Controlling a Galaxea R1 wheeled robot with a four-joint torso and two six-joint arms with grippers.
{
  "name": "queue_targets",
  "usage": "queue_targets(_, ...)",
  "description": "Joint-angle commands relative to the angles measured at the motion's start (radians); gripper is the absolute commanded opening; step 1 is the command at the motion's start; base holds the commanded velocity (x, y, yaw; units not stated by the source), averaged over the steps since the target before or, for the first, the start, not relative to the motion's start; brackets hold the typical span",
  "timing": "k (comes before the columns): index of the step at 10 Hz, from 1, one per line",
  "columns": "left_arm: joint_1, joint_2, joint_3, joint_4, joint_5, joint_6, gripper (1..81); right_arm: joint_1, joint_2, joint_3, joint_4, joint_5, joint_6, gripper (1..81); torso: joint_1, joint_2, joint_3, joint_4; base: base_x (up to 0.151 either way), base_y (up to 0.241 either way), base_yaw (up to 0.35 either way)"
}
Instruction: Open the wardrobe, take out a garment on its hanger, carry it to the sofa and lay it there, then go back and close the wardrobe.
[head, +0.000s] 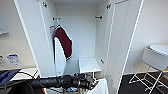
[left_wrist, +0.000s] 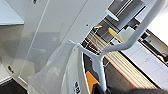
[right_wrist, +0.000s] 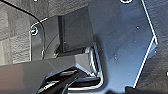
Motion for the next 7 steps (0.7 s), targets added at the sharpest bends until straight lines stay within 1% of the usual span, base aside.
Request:
queue_targets(1, -0.166, 0.003, 0.044, 0.009, -0.043, 0.0, 1.0, 0.035, 0.012, 0.008, -0.01, -0.055, -0.004, 81.1, 0.0, 0.0, 0.0, 0.0, 0.0, 0.0, 0.0)
queue_targets(2, -0.166, 0.004, 0.044, 0.003, -0.042, -0.002, 1.0, 0.035, 0.012, 0.008, -0.01, -0.053, -0.004, 81.1, 0.0, 0.0, 0.0, 0.0, 0.0, 0.0, 0.0)
queue_targets(4, -0.166, 0.006, 0.038, -0.001, -0.042, -0.002, 1.0, 0.035, 0.012, 0.008, -0.01, -0.055, -0.004, 81.1, 0.0, 0.0, 0.0, 0.0, 0.0, 0.0, -0.107)
queue_targets(7, -0.166, 0.006, 0.041, -0.001, -0.04, -0.002, 1.0, 0.033, 0.012, 0.008, -0.008, -0.053, -0.004, 81.1, 0.0, 0.0, 0.0, 0.0, 0.0, 0.0, -0.277)
